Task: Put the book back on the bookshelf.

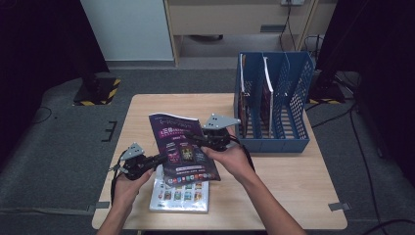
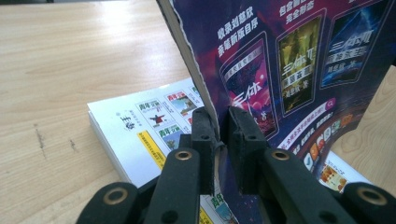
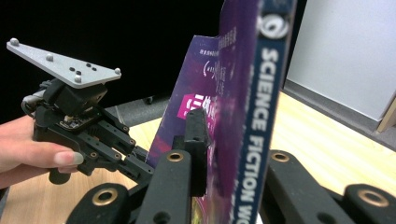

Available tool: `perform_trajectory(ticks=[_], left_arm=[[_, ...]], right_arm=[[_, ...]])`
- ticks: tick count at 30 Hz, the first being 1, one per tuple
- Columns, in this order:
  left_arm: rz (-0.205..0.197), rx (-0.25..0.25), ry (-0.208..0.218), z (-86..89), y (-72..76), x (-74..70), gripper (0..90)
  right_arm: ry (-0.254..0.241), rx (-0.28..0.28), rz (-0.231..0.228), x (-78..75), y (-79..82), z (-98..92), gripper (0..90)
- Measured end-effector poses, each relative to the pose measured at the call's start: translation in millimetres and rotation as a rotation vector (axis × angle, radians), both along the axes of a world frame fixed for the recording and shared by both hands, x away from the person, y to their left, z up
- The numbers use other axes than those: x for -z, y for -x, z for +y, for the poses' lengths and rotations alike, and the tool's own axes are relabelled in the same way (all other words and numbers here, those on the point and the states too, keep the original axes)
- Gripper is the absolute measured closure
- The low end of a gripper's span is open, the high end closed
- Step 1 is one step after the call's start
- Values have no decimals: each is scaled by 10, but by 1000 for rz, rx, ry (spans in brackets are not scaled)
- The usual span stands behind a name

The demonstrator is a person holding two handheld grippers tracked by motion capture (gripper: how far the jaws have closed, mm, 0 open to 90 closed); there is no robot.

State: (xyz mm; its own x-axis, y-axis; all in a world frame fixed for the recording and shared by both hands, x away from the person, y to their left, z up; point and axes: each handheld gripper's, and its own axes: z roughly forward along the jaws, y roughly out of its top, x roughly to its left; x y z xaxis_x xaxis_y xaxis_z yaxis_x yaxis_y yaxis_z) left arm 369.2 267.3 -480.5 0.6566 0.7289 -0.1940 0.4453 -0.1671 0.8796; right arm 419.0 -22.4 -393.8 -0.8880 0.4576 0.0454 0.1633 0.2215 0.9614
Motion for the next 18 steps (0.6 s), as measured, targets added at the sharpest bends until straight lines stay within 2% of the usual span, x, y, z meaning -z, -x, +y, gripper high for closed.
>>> perform_trajectory(ticks=[5,6,10,16,18], left_arm=[[-41,2,13,27,14,-50,820],[-31,-19,4,38,35,-65,823],[-54,-23,0,39,51,-97,830],[-82,-7,-17,5,70,-128,831],[-86,-7,-16,-5,75,-132,831]], right_arm=[[4,-16,-5,-70,-6,11,767],[3,-19,-9,-86,-7,11,761],[-4,-32,-19,-134,-4,16,755],[-31,-57,-38,-208,-1,37,728],[-25,-62,-47,-241,1,54,720]])
